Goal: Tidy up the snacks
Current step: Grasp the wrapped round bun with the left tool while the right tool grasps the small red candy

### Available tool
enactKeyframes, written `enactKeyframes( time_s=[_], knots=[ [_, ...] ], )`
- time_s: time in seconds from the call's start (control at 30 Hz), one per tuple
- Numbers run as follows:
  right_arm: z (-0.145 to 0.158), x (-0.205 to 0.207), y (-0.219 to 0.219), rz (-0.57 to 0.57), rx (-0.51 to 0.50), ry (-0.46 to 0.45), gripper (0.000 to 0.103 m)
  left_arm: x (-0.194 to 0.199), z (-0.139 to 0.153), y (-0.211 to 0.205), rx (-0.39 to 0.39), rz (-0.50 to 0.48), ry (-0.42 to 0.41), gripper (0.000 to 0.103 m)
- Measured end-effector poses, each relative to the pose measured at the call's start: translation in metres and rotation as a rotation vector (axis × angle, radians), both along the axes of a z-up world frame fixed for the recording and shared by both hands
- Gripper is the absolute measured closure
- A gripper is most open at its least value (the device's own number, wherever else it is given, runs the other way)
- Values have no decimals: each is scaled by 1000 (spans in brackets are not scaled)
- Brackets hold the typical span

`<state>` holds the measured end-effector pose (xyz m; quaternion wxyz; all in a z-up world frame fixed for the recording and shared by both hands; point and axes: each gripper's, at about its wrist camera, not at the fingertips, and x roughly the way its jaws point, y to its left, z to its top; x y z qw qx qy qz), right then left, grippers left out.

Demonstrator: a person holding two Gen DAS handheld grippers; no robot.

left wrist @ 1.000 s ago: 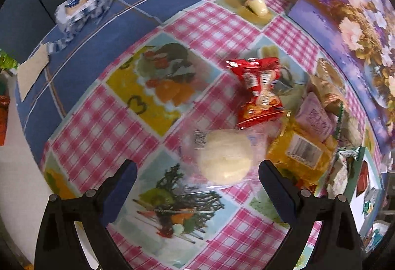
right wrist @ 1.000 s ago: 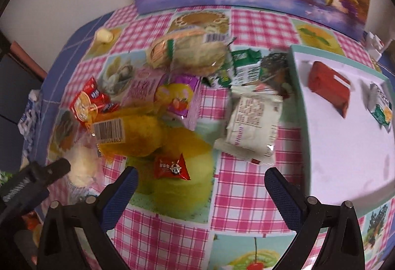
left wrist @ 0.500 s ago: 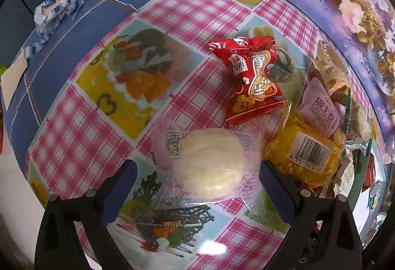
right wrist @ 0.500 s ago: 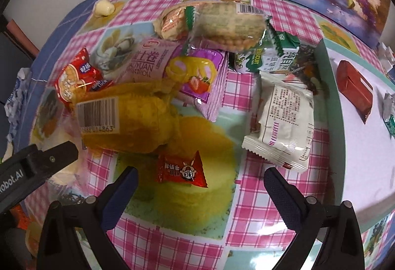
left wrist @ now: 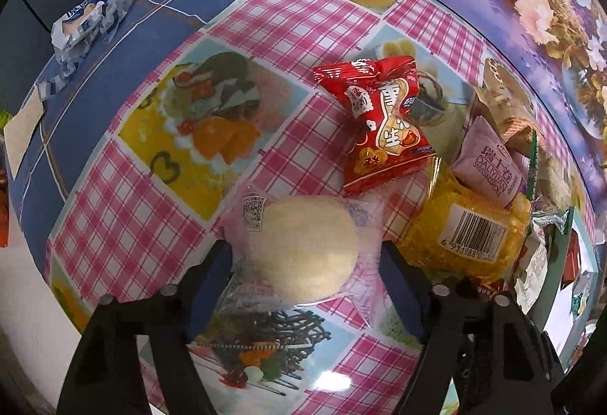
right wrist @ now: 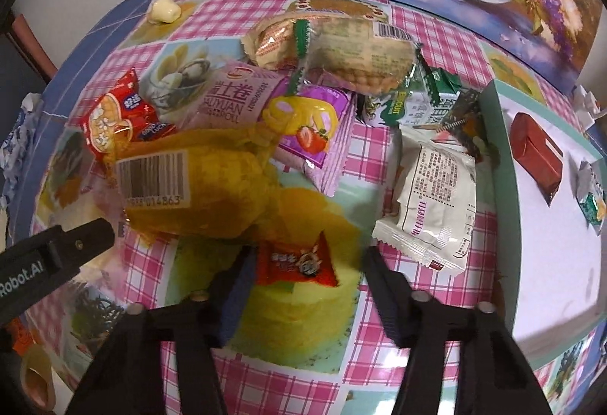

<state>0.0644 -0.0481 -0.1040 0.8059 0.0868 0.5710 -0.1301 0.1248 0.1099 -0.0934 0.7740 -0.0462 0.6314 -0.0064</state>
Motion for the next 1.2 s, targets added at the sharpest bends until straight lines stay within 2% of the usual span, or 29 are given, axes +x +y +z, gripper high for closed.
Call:
enactKeyframes(
  time_s=[0.23,0.43,0.87,1.2],
  knots=[
    [4,-1,3,16,4,-11,63,-3,4,3,5,13,-7,32],
    [8,-7,0,24,7,-17,76,-1,5,9,4,21,-13,35],
    [14,-19,-12,0,89,-18,79,-6,19,16,5,40,-38,38],
    [38,-33,-27,-29,110,-58,79,-20,49,20,12,48,-91,38]
  ],
)
